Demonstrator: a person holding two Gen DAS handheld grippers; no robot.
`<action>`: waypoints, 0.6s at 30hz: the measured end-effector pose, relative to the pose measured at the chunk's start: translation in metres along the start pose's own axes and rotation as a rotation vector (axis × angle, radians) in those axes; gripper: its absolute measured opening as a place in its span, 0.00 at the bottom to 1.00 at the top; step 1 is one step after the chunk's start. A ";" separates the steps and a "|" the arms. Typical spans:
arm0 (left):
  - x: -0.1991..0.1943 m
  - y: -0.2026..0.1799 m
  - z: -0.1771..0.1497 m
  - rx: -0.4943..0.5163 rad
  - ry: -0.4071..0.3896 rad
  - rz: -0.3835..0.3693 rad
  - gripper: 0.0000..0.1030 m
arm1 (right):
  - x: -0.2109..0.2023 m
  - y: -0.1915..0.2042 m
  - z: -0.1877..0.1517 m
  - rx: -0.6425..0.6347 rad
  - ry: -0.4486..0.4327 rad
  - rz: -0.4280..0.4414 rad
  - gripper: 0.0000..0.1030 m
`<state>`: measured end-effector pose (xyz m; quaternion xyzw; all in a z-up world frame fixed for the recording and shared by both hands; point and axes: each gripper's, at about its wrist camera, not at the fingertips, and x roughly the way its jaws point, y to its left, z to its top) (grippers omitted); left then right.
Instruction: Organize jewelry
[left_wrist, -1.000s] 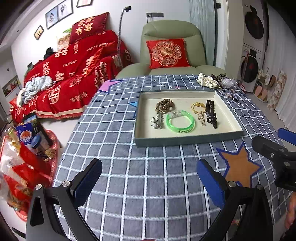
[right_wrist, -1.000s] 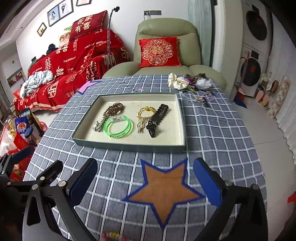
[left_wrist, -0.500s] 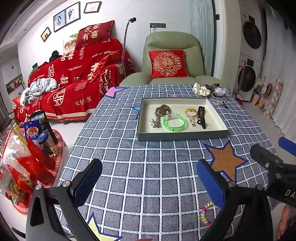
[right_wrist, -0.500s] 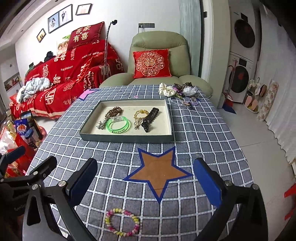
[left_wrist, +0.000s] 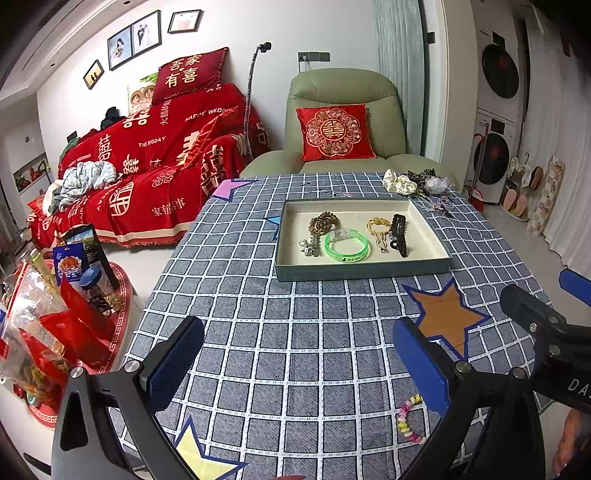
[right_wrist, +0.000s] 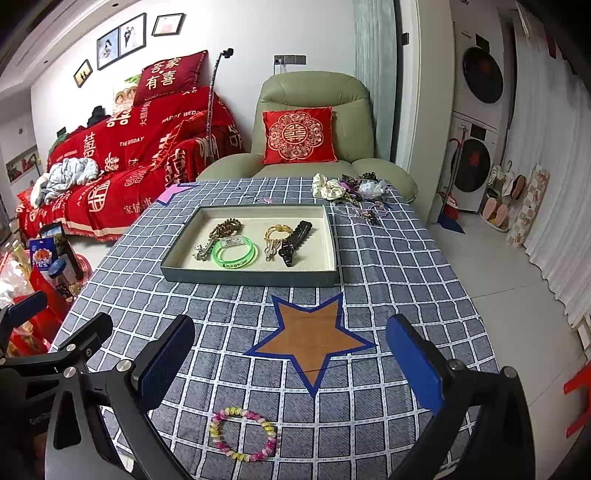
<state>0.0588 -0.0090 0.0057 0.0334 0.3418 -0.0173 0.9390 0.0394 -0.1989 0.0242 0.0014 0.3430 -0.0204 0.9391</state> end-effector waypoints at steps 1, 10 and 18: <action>0.001 0.000 0.000 0.001 0.000 0.001 1.00 | 0.000 0.000 0.000 -0.001 0.000 0.001 1.00; -0.002 -0.002 0.002 0.004 -0.003 0.004 1.00 | 0.000 0.000 0.000 0.000 0.000 0.000 1.00; -0.002 -0.003 0.002 0.005 -0.004 0.003 1.00 | -0.001 0.001 0.000 0.001 -0.003 0.001 1.00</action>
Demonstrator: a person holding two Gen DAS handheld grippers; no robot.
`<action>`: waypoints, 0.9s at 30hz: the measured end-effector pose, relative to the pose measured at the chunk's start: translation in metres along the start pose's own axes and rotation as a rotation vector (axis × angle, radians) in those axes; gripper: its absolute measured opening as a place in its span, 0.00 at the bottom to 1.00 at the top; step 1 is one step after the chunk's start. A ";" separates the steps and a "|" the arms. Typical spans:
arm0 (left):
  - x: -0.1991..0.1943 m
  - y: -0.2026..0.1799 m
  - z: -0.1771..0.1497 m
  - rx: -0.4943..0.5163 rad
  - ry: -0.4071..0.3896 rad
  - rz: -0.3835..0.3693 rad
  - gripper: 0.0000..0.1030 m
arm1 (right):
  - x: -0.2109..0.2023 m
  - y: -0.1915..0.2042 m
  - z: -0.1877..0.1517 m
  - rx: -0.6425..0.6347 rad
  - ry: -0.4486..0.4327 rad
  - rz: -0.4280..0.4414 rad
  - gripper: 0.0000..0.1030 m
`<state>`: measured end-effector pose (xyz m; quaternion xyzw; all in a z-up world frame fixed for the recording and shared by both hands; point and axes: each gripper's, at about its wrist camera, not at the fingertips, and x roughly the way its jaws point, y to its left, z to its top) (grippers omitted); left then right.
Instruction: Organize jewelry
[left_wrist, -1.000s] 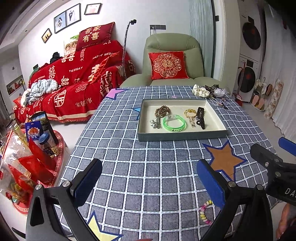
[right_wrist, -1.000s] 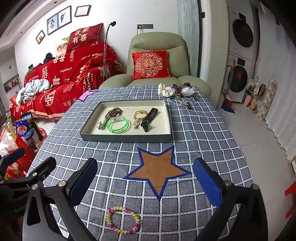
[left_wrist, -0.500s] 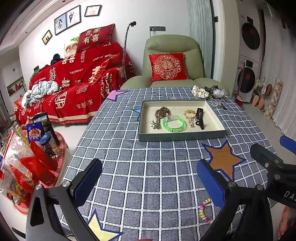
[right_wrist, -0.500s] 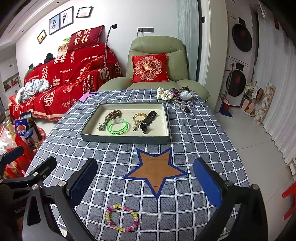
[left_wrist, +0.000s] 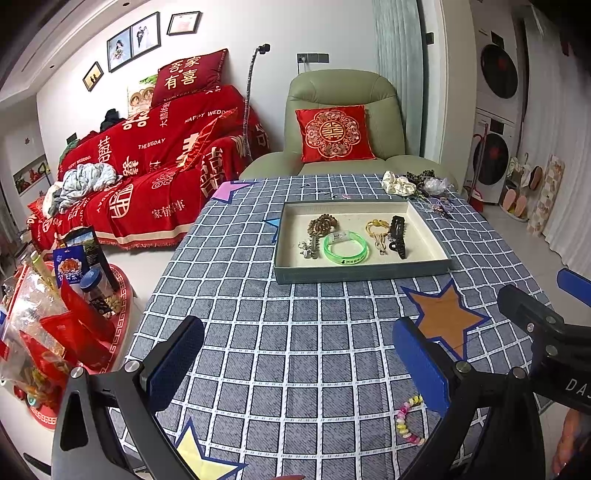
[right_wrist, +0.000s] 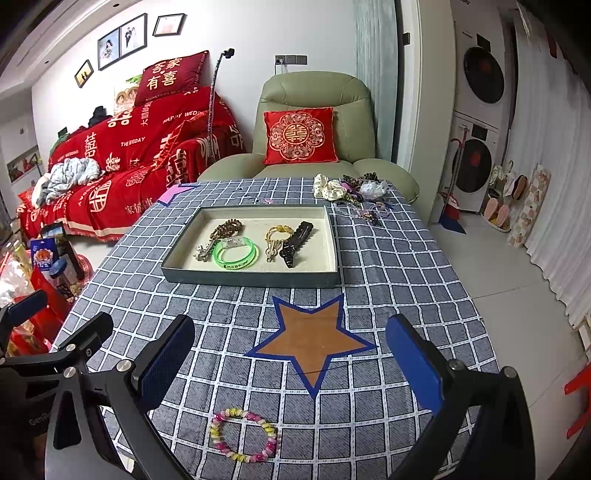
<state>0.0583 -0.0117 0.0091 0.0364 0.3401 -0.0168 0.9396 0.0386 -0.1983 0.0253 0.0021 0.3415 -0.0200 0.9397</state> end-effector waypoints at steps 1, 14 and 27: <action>0.000 0.000 0.000 0.000 0.000 0.000 1.00 | -0.001 0.000 0.000 0.002 -0.001 0.001 1.00; -0.002 -0.002 0.002 0.000 -0.003 0.000 1.00 | -0.001 0.001 0.001 0.001 -0.001 0.006 1.00; -0.003 -0.002 0.002 0.001 -0.005 -0.001 1.00 | -0.001 0.001 0.001 0.002 -0.003 0.006 1.00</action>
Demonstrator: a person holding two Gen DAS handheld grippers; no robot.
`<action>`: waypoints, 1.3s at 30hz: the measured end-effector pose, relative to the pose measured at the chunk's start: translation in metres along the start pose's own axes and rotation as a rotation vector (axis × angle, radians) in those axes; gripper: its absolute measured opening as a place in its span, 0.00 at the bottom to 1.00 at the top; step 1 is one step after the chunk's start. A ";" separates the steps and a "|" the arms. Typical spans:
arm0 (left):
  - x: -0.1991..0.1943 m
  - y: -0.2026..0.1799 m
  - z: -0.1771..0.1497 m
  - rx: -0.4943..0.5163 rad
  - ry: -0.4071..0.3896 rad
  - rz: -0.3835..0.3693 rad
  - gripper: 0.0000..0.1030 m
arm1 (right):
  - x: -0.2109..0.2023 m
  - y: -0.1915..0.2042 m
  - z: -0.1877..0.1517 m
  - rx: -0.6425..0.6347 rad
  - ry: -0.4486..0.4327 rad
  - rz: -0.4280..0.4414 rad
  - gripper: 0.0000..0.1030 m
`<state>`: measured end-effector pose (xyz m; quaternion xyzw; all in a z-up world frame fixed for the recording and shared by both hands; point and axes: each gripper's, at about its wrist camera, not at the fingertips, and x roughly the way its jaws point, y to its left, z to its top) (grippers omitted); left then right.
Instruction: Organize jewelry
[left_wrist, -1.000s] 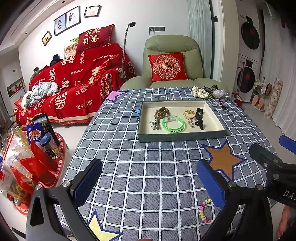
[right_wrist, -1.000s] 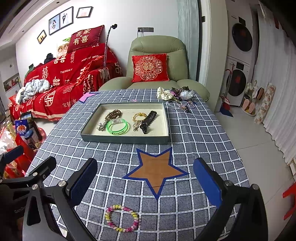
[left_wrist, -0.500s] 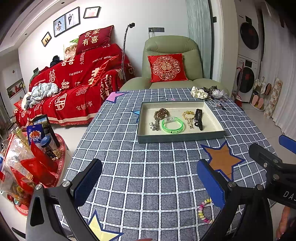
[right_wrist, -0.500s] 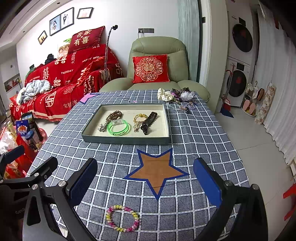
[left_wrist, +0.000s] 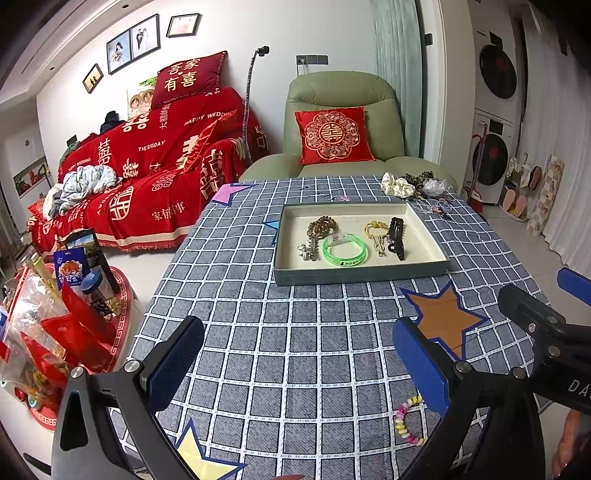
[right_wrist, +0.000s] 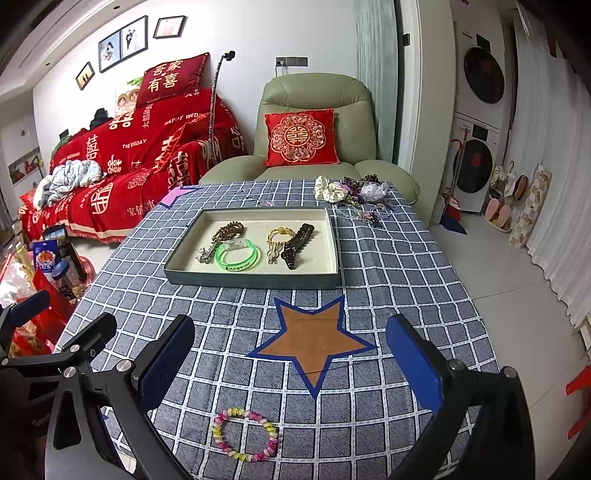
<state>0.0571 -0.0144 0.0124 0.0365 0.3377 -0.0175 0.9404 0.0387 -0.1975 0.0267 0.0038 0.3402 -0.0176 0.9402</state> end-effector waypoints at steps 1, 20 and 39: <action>0.000 0.000 0.000 0.001 0.000 0.001 1.00 | 0.000 0.000 0.000 0.000 0.001 0.001 1.00; 0.000 0.001 0.000 0.003 -0.001 0.002 1.00 | 0.000 0.000 0.000 0.000 0.001 0.004 1.00; -0.002 0.003 -0.001 0.001 -0.002 0.002 1.00 | 0.000 0.000 0.000 0.000 0.000 0.003 1.00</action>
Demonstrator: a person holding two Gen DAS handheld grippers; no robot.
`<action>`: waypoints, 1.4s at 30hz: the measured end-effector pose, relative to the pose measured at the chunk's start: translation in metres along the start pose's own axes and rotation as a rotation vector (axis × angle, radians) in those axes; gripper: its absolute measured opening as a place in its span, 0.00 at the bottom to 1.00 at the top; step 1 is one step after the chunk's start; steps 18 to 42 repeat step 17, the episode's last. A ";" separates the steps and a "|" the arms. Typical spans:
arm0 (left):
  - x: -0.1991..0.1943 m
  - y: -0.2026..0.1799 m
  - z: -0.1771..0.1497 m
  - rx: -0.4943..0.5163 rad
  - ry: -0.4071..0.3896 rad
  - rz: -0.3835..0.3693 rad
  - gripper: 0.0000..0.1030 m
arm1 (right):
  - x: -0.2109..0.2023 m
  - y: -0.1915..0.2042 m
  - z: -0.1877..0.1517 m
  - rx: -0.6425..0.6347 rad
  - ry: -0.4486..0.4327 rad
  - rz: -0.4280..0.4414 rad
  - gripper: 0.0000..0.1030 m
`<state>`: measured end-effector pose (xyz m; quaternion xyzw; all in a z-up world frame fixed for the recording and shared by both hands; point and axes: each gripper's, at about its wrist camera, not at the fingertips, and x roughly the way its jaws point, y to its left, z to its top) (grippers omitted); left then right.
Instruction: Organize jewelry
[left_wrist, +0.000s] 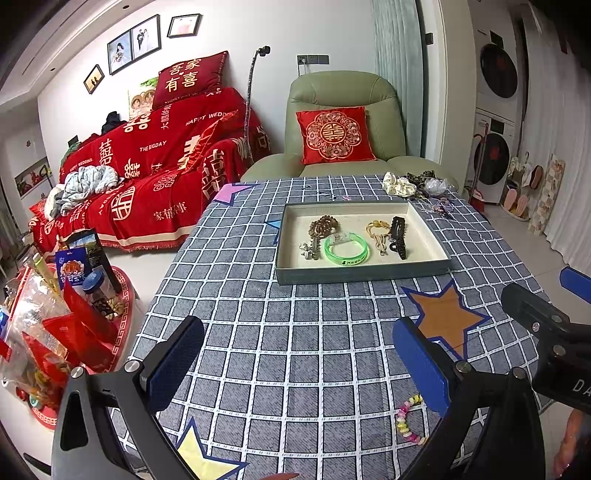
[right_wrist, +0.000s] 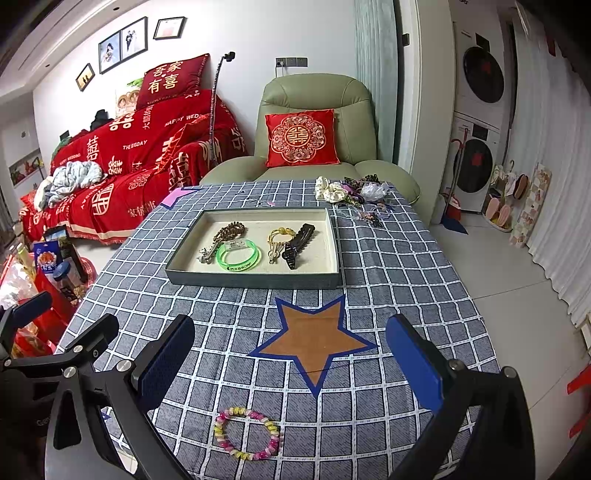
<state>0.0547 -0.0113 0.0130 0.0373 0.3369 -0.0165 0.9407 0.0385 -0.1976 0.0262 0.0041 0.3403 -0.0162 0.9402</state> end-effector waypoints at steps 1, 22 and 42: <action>-0.001 0.001 0.001 -0.001 0.001 0.000 1.00 | 0.000 0.000 0.000 0.000 0.000 0.001 1.00; -0.001 0.005 0.000 -0.004 -0.003 -0.016 1.00 | -0.002 0.002 0.000 0.000 0.003 0.003 1.00; -0.001 0.005 0.000 -0.004 -0.003 -0.016 1.00 | -0.002 0.002 0.000 0.000 0.003 0.003 1.00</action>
